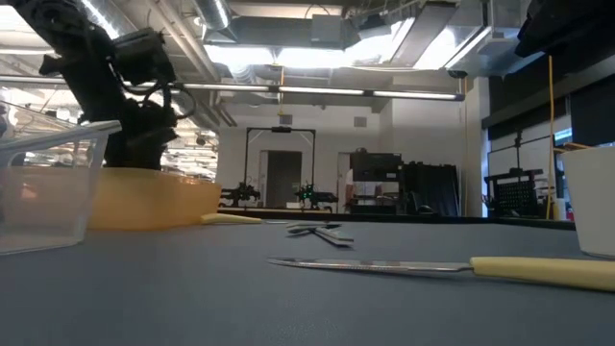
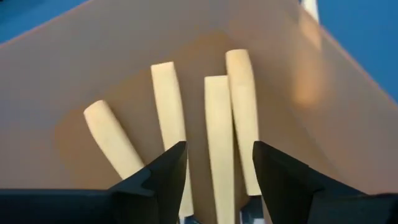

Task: Sort silverware by color (type)
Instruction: Put the yellow knife into the orange bin

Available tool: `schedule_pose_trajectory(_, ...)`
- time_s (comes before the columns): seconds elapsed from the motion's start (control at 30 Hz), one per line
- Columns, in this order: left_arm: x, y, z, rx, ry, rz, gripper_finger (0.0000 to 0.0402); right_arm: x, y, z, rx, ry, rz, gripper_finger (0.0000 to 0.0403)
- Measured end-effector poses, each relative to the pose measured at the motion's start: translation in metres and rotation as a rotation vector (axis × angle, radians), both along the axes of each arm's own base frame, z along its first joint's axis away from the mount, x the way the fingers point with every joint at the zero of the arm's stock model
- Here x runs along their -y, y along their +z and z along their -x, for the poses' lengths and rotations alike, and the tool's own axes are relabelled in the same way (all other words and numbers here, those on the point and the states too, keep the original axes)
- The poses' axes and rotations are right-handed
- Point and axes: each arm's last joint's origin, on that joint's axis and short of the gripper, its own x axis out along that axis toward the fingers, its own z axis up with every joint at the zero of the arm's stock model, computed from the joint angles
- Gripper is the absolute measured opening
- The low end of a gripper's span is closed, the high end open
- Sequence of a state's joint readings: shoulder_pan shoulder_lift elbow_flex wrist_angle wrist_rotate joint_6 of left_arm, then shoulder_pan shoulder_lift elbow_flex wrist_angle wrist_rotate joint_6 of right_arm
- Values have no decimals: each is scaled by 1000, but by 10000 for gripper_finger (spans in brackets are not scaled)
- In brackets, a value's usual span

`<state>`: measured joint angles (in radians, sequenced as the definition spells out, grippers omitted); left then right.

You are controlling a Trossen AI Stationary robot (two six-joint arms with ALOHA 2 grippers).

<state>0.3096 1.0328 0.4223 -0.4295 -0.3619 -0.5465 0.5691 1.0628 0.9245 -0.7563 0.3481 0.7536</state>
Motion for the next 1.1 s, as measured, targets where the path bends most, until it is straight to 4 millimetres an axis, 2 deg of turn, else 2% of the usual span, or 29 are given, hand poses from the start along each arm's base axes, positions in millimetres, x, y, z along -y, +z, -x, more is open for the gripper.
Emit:
schedule_pose_trajectory(0.53, -4, 37, -18, 113, -39, 25, 179, 0, 0, 0, 0, 0, -1, 92)
schedule_pose_trajectory(0.7, -4, 48, -23, 151, -58, 28, 179, -2, 1, -1, -6, 37, -50, 92)
schedule_pose_trajectory(0.93, -1, 54, -27, 176, -81, 21, 179, -8, 6, -6, 49, 77, -132, 92)
schedule_pose_trajectory(1.1, 3, 54, -28, 176, -104, 23, 179, -12, 3, -13, 46, 89, -147, 92)
